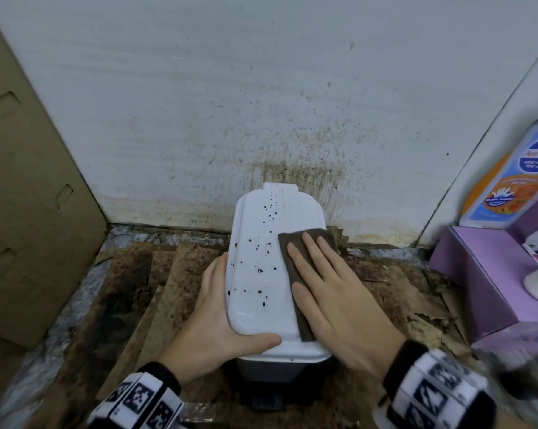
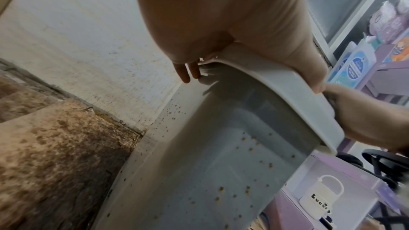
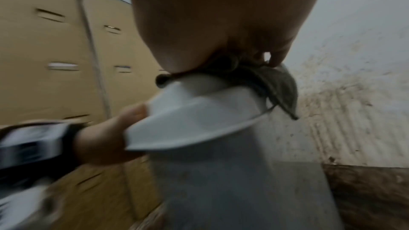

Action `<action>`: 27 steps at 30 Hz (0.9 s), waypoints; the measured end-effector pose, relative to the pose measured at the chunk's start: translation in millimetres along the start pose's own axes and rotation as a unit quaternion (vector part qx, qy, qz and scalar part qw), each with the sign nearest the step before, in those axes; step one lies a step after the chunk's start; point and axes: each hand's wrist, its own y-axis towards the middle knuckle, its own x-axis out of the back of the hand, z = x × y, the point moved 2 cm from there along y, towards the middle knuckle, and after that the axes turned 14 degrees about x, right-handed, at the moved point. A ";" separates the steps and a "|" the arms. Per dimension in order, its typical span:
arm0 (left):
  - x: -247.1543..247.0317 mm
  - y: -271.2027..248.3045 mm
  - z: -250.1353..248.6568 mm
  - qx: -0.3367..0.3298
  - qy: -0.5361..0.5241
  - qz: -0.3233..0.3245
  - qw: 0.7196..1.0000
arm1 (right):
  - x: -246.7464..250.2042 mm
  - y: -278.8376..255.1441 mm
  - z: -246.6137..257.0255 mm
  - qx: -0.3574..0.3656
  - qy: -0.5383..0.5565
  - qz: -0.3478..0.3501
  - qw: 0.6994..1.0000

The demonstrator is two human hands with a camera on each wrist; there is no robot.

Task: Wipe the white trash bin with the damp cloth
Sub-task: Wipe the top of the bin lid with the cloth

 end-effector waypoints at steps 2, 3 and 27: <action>-0.5 -0.6 -0.4 -0.004 0.000 -0.005 1.000 | -1.2 -16.0 18.8 -0.016 0.001 -0.005 1.000; -0.9 -0.6 -0.5 -0.007 -0.001 -0.006 1.000 | -0.4 -22.3 25.8 -0.032 0.018 -0.016 0.999; 1.2 1.4 0.9 0.019 -0.024 0.012 0.999 | 17.2 117.0 -94.8 0.050 0.058 0.083 0.994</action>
